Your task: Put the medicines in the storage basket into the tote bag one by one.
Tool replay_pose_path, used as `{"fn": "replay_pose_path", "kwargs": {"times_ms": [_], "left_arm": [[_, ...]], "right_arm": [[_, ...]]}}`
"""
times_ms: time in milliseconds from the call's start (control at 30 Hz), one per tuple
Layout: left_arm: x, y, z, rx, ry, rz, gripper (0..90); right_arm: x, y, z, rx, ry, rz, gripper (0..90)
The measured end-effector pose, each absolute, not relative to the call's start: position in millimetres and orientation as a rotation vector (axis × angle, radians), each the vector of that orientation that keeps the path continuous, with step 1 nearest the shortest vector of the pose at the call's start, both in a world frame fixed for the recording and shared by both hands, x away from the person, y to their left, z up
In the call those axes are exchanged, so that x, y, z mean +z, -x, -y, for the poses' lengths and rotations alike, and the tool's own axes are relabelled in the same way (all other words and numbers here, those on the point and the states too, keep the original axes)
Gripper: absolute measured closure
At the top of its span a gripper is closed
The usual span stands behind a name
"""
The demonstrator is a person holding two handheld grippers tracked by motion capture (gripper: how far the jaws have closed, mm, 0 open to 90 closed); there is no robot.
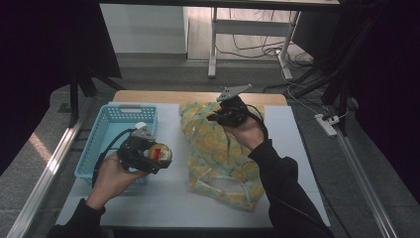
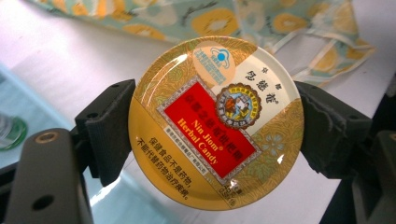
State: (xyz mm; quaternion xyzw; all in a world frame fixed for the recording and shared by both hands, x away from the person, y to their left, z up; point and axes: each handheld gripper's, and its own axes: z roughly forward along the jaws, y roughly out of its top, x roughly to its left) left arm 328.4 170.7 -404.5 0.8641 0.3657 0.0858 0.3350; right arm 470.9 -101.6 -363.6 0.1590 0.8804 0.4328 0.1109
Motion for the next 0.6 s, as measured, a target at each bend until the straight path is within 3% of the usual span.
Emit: {"fn": "replay_pose_path", "kwargs": {"times_ms": [600], "left_arm": [[-399, -340, -110, 0.185, -2.280, -0.796, 20.5]], "right_arm": [[-367, -476, 103, 1.271, -0.475, -2.583, 89.4]]}}
